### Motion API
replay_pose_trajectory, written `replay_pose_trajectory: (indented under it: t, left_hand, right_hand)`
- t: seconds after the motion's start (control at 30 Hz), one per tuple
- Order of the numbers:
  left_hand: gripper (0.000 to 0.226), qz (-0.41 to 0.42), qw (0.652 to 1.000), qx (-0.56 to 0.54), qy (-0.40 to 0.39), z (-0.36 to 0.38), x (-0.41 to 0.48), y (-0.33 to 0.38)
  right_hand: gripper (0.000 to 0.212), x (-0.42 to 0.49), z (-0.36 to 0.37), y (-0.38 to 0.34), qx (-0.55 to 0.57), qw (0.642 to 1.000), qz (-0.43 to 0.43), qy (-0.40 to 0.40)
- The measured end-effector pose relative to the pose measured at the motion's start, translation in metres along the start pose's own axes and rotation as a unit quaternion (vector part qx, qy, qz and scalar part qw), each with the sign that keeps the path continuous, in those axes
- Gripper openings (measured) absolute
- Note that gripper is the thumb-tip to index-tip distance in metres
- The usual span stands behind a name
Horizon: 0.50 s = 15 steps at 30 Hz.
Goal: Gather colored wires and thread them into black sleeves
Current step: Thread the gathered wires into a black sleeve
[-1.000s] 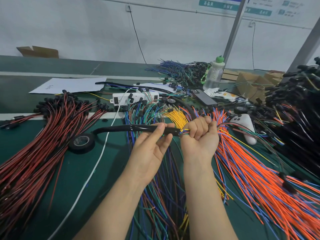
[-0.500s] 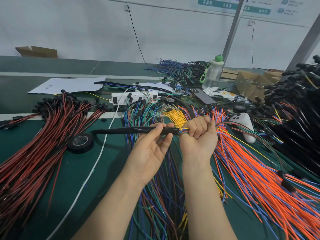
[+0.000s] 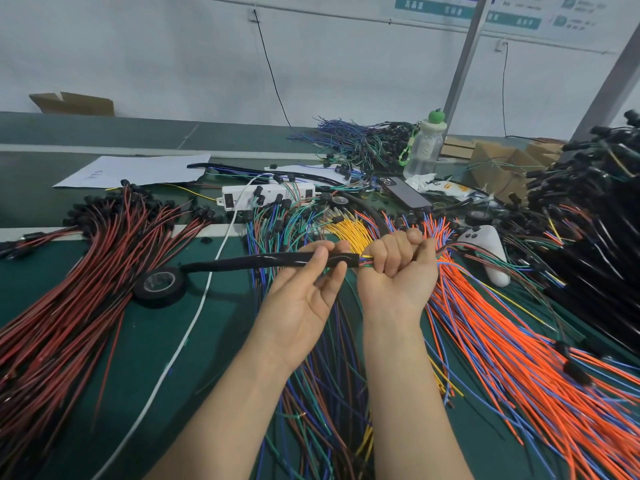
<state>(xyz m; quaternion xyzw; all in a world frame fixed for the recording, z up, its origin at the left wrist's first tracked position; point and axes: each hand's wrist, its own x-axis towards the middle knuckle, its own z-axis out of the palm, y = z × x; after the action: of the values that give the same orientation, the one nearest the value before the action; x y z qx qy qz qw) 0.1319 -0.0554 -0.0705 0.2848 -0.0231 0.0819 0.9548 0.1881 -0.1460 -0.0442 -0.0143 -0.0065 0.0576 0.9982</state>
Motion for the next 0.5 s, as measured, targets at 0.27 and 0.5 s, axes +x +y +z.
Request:
replay_pose_trajectory:
  t: [0.27,0.5]
  left_hand:
    - [0.013,0.085,0.983,0.164,-0.014,0.001,0.0,-0.009]
    - [0.015,0.084,0.968,0.232,0.052,0.004,-0.002,-0.011]
  right_hand:
    - [0.048,-0.001,0.002,-0.002,0.002,0.999,-0.036,0.016]
    - [0.047,0.0,0.002,-0.005,-0.021,0.998,-0.06,0.019]
